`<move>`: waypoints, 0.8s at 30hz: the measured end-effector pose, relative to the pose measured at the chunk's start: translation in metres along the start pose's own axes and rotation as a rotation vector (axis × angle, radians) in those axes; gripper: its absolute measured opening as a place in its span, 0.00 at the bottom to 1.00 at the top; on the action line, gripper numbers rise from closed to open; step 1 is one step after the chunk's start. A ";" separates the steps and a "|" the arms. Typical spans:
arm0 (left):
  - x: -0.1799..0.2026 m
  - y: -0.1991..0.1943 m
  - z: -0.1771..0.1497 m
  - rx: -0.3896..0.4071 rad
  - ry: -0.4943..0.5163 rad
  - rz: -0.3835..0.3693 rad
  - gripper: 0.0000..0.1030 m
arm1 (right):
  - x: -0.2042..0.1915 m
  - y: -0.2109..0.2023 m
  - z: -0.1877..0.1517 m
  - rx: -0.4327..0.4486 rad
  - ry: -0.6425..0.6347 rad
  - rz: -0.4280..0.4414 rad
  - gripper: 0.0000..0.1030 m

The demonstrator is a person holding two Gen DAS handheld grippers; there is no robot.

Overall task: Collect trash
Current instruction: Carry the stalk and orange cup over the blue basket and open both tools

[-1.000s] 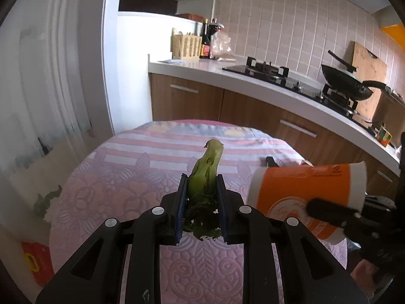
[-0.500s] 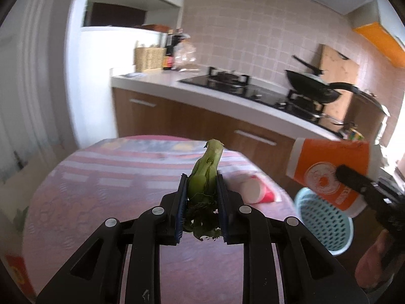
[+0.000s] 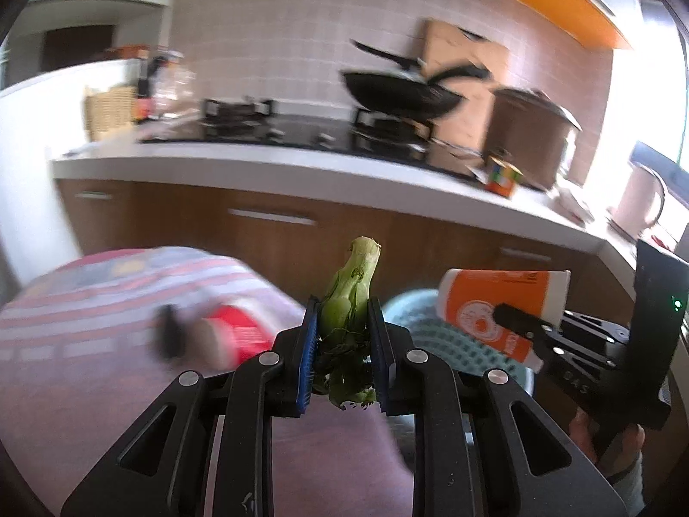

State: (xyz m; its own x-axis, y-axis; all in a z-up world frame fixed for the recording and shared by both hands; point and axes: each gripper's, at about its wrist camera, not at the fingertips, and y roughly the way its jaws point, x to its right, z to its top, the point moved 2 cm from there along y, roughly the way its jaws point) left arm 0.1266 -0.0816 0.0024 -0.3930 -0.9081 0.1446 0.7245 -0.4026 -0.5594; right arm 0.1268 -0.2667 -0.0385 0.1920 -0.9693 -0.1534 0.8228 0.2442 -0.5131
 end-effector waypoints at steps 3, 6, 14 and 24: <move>0.033 0.039 -0.007 -0.071 0.028 -0.058 0.19 | 0.033 0.002 -0.011 -0.026 0.066 -0.022 0.01; 0.061 0.081 -0.019 -0.150 0.057 -0.100 0.19 | 0.057 0.012 -0.024 -0.066 0.106 -0.061 0.01; 0.083 0.143 -0.040 -0.279 0.051 -0.118 0.26 | 0.092 0.048 -0.051 -0.219 0.194 -0.112 0.04; 0.062 0.129 -0.040 -0.247 -0.010 -0.106 0.58 | 0.110 0.040 -0.061 -0.258 0.244 -0.126 0.41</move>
State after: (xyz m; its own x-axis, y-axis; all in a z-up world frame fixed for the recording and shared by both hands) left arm 0.1732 -0.1856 -0.0933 -0.4531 -0.8637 0.2206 0.5184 -0.4567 -0.7230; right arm 0.1488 -0.3622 -0.1275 -0.0605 -0.9647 -0.2563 0.6639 0.1529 -0.7321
